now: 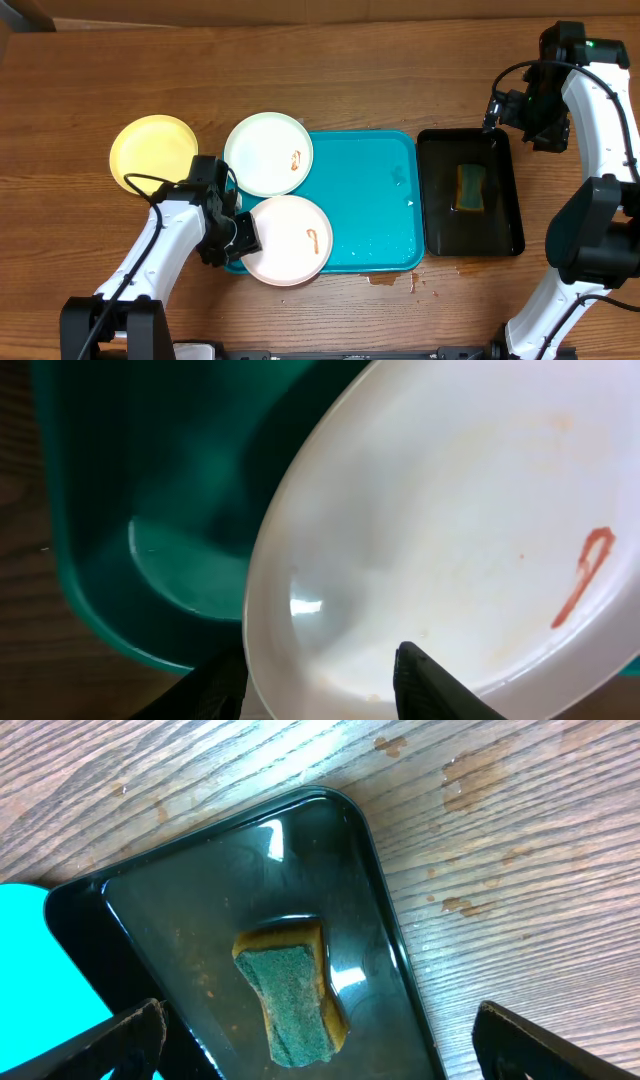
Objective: Clean dirty plates on tray and stack at the side
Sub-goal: 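Grip the front white plate's rim and slide it right on the tray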
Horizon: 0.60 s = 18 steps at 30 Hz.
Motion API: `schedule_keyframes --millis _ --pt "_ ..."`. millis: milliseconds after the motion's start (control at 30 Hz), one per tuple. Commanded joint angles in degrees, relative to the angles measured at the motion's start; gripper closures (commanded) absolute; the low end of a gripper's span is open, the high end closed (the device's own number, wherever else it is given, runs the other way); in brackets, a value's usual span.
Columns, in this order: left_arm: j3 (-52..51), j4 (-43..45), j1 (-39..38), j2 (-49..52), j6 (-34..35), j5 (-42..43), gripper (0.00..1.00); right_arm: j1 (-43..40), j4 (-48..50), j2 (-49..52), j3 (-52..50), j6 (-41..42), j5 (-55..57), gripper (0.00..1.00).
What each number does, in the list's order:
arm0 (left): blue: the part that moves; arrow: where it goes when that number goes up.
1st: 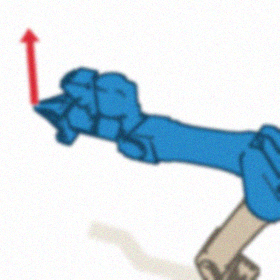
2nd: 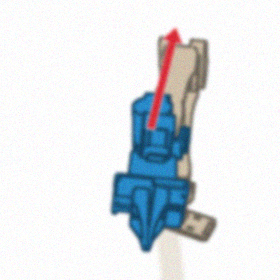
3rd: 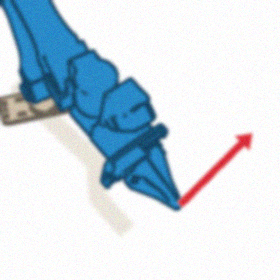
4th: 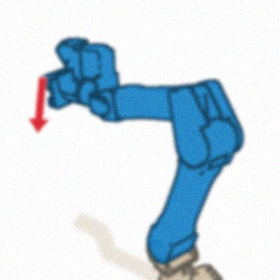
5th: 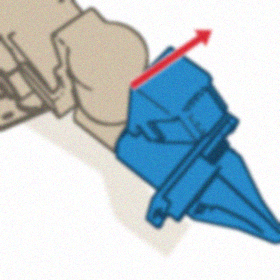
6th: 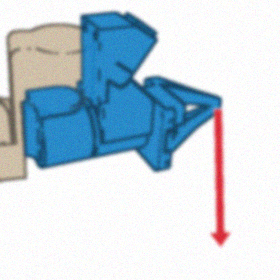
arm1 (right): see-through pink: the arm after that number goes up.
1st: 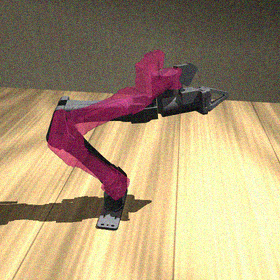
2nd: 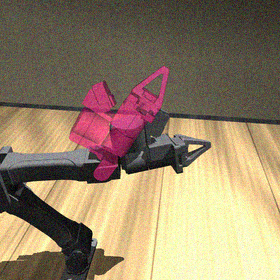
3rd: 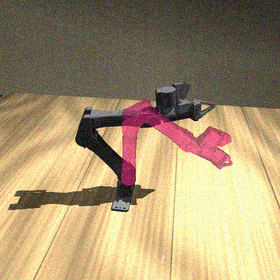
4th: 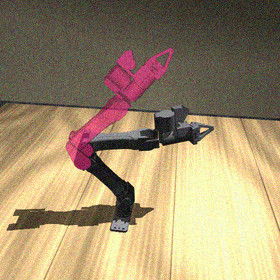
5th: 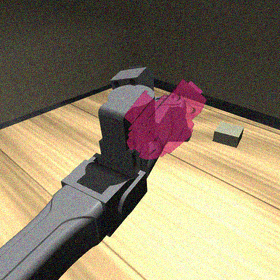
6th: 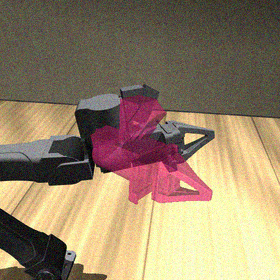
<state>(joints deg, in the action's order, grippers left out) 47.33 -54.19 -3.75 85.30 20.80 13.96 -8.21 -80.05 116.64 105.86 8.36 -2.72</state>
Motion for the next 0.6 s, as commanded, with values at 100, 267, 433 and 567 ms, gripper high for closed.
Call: schedule_keyframes --millis 100,267,433,567 --pt "-0.3 0.3 -0.1 -0.3 -5.2 4.1 0.46 0.1 0.2 -0.9 1.1 0.2 0.1 0.00" --pt "-0.3 0.2 -0.2 -0.3 -5.2 4.1 0.45 0.1 0.2 -0.9 1.1 0.2 0.1 0.00" --pt "-0.3 0.6 -2.6 -0.3 -4.9 3.9 0.43 0.1 0.2 -0.9 1.1 0.2 0.1 0.00" --pt "-0.3 3.4 -6.5 -0.3 -2.5 3.5 0.43 0.1 0.2 -0.9 1.1 0.2 0.1 0.00"
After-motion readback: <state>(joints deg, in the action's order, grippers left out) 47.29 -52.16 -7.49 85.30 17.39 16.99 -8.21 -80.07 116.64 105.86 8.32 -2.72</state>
